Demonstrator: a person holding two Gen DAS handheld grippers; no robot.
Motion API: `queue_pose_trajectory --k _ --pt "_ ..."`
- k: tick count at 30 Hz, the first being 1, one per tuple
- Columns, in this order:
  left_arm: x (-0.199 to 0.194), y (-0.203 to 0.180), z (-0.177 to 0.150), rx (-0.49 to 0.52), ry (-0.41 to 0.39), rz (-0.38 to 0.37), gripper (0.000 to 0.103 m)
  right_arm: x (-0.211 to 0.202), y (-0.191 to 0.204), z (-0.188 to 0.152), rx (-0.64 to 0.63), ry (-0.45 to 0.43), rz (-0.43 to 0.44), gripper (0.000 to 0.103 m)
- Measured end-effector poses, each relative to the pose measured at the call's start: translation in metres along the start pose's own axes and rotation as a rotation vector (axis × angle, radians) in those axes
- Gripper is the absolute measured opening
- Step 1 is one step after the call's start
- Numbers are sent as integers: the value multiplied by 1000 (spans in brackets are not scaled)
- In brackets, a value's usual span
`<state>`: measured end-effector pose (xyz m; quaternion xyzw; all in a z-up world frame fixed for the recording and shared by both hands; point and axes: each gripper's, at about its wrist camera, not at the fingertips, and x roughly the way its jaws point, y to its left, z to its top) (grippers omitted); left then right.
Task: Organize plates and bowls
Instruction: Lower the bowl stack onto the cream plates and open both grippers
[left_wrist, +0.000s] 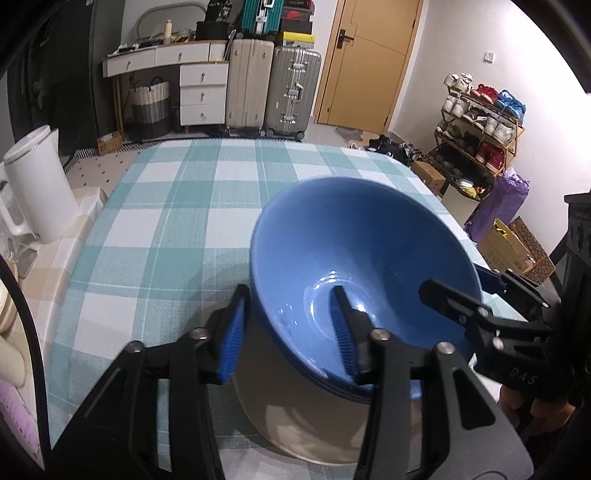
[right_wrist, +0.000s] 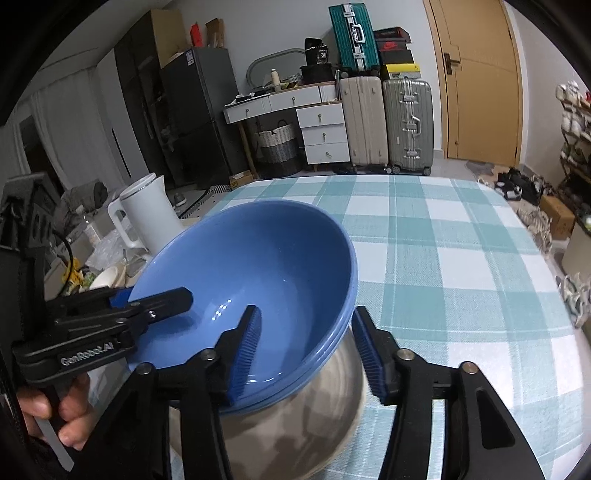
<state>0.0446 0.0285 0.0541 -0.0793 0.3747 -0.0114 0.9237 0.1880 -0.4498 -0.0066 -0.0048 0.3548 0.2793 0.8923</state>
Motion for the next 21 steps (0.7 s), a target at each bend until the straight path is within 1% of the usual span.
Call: queue_pose_trajectory --k 2,3,4,5,6,7,8,9,10,14,17,20,21 --pt "-9 2 0 19 -31 -2 60 -3 0 1 -16 -3 5 76" --pt "-13 3 0 26 -45 -4 65 -5 -1 1 -18 -4 10 81" --pt "-19 3 0 36 -62 -4 76 -7 -1 1 -22 -5 13 83" --pt "-23 4 -1 43 -72 -5 84 -9 -1 2 -28 -11 13 88" --pt "-28 5 -2 55 -89 -6 85 -11 -1 2 -34 -19 12 93" --pt "-33 6 -3 64 -99 -7 86 -15 -1 2 -48 -29 12 96" --pt "-37 8 -4 77 -110 -7 93 -17 -2 1 -59 -35 13 100" --pt "-41 10 -6 80 -121 -10 99 -20 -1 1 -70 -44 13 101" --pt "-46 13 -8 77 -137 -13 102 -24 -1 0 -85 -56 15 101" --pt "-65 26 -19 63 -199 -56 102 -36 -1 -5 -151 -106 27 102" --pt "-71 33 -27 79 -220 -41 102 -44 -3 -10 -185 -150 46 102" --pt "-72 40 -37 95 -228 -23 102 -49 -6 -19 -206 -175 82 102" --pt "-73 43 -41 95 -233 -28 102 -50 -7 -22 -215 -184 88 102"
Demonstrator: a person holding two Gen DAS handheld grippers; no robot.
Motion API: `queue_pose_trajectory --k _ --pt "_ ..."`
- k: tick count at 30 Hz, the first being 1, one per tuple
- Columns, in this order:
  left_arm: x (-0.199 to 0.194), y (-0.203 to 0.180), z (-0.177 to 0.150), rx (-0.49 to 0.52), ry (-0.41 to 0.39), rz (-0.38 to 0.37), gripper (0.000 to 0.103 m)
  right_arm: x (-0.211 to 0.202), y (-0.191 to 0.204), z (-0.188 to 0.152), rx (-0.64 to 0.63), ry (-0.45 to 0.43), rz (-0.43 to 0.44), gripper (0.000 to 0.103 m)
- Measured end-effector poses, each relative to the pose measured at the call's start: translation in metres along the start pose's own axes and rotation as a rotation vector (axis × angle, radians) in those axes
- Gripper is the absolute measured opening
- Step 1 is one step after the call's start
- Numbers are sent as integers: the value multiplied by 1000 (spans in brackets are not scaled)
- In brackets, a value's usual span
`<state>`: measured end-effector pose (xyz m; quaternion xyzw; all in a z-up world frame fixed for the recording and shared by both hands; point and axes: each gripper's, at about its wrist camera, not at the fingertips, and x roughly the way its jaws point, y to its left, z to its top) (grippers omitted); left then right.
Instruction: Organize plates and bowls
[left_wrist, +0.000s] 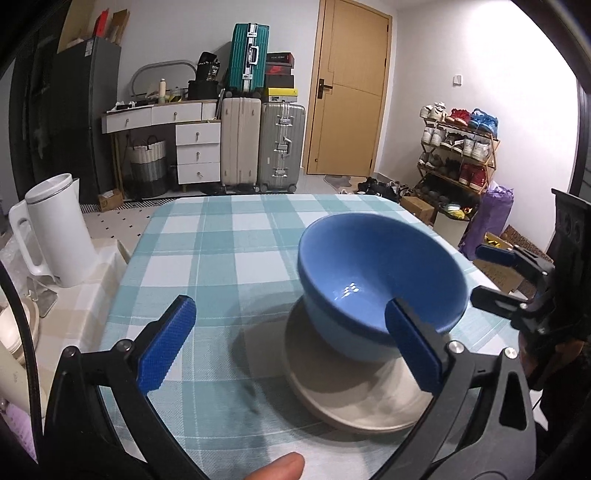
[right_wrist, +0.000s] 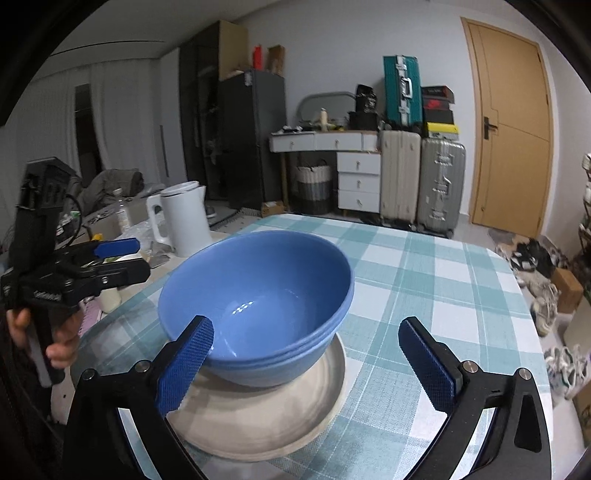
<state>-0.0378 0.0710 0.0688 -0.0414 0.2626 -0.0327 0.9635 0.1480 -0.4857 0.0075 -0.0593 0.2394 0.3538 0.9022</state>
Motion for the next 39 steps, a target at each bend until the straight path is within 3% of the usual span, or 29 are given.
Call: queue_pose_trajectory --k 13,23,35,39 --pt "-3 -1 -34 39 -15 -49 102 -6 0 -34 -34 -37 77 102" --pt "8 0 -51 32 -53 -81 102 -6 4 -53 -57 -37 87 102" --pt "11 3 -59 19 -74 -117 102 -17 0 -53 -30 -80 102 102" --pt "13 -4 -60 58 -81 -115 102 -18 -4 -54 -11 -87 107 102"
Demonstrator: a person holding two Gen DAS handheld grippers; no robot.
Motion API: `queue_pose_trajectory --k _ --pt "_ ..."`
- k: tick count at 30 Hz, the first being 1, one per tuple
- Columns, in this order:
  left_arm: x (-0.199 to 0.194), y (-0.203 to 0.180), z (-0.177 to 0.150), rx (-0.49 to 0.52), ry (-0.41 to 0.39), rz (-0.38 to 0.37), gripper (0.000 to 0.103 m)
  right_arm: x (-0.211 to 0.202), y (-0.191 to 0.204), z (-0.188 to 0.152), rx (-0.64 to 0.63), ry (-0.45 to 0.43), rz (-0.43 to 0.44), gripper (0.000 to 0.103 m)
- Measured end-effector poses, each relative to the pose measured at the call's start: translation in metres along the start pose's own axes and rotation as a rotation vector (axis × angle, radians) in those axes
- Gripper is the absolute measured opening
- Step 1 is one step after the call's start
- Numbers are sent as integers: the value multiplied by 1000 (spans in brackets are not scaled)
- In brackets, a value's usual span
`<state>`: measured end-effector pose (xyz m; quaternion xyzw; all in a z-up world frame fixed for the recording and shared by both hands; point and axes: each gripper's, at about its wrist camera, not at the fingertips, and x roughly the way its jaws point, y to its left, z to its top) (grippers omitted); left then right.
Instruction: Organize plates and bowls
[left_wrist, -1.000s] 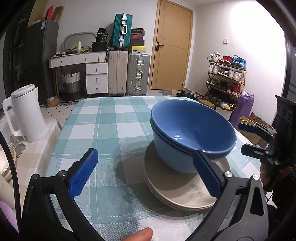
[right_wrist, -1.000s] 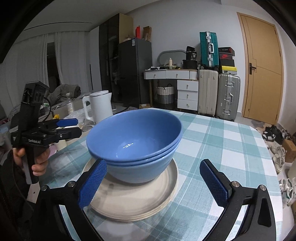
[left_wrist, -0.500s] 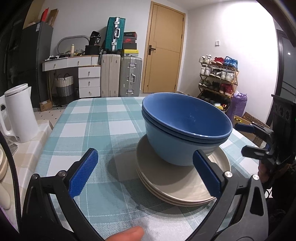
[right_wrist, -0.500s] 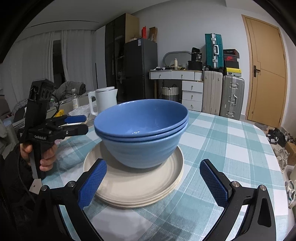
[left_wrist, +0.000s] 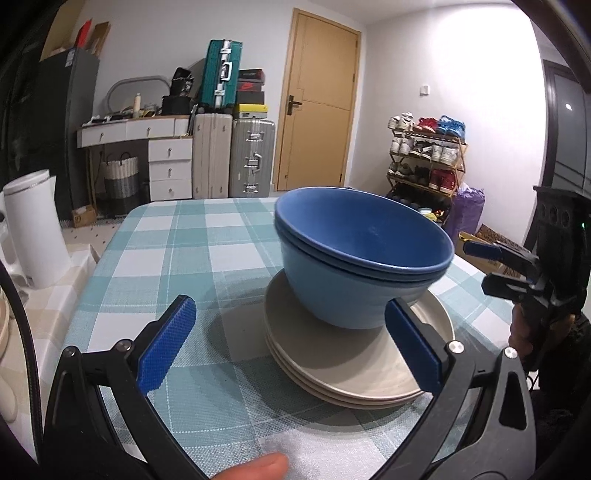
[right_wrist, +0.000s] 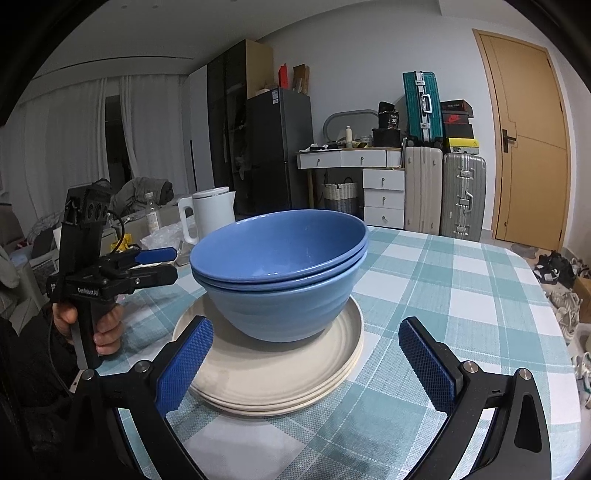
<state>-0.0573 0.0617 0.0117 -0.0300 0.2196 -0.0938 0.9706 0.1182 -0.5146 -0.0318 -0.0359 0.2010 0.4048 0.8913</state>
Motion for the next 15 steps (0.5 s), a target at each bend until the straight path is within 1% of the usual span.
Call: queue_pose_trajectory --k 6,15 --pt "3 -8 1 44 9 1 102 -4 4 -2 -20 -17 -2 102" --pt "5 -10 1 46 10 0 102 -4 11 -3 -47 -13 -2 102"
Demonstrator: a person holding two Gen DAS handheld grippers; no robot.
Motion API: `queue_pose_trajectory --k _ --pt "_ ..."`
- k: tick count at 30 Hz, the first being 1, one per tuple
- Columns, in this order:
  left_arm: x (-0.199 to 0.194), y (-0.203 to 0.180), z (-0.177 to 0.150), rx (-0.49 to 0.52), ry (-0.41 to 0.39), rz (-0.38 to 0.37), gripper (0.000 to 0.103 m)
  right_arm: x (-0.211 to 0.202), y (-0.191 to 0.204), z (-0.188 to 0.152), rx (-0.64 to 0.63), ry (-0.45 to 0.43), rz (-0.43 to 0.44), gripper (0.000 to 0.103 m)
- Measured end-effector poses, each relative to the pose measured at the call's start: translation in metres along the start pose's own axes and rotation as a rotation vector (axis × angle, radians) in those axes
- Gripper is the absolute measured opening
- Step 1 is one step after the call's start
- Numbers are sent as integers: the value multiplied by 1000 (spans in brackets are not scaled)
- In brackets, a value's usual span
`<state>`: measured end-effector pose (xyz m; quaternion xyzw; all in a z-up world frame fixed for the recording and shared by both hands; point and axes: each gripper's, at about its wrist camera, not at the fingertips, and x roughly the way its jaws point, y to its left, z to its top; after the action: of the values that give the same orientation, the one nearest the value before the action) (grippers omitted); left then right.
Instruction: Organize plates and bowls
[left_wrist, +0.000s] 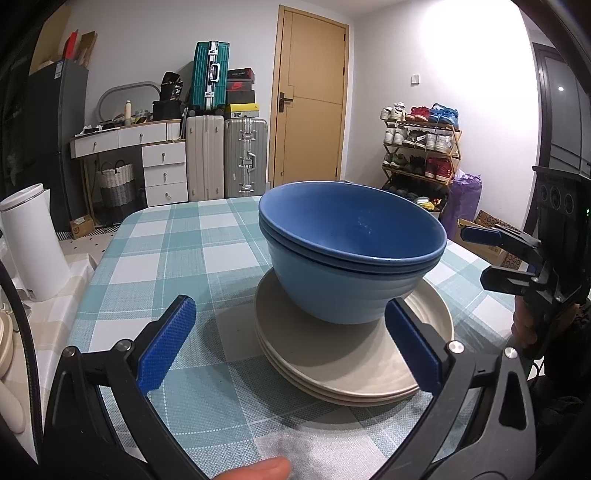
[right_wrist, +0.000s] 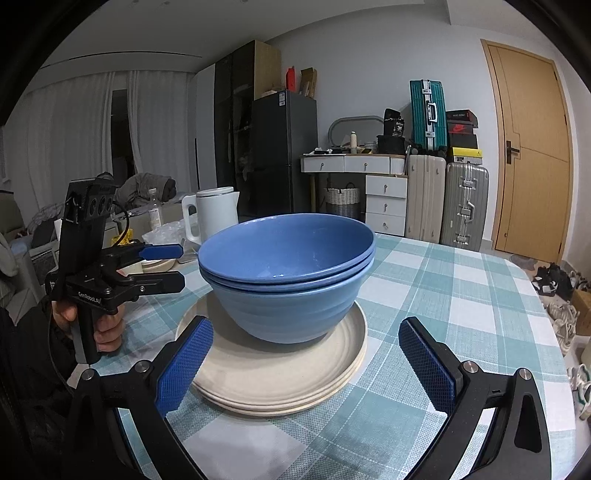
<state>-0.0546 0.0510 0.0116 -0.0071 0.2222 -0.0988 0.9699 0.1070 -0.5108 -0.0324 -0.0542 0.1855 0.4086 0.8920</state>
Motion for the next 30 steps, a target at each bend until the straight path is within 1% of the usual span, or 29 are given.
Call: queue_pose_trajectory --k 30 --pt "0 -1 0 3 1 -2 102 0 1 0 -5 1 9 102"
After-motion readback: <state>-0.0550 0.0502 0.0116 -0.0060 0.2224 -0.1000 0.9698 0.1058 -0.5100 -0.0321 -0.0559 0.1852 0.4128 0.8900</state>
